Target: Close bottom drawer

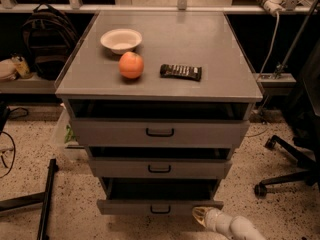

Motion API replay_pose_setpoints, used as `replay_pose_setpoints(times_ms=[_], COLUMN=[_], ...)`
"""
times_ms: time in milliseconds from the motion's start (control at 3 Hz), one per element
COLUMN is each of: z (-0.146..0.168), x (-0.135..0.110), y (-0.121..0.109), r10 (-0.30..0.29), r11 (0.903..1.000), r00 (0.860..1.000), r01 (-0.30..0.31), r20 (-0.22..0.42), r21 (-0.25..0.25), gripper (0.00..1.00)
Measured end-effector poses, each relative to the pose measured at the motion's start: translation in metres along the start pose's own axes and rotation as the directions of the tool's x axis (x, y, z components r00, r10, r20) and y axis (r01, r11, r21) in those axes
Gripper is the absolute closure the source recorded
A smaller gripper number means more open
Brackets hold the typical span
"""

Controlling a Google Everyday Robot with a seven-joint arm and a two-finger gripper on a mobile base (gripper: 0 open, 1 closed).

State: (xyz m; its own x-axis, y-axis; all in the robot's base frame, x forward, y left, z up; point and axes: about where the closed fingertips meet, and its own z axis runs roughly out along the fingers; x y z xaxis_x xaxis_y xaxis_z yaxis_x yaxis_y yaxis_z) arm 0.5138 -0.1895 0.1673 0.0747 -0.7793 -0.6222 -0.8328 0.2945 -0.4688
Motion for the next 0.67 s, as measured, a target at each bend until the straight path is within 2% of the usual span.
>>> replay_pose_setpoints(times_ms=[667], z=[0.024], x=[0.012], y=[-0.026], r10=[0.004], r11=[1.0000], r00=[1.000], r01=[-0.004], r20=[0.001], r21=[0.001], gripper=[1.00])
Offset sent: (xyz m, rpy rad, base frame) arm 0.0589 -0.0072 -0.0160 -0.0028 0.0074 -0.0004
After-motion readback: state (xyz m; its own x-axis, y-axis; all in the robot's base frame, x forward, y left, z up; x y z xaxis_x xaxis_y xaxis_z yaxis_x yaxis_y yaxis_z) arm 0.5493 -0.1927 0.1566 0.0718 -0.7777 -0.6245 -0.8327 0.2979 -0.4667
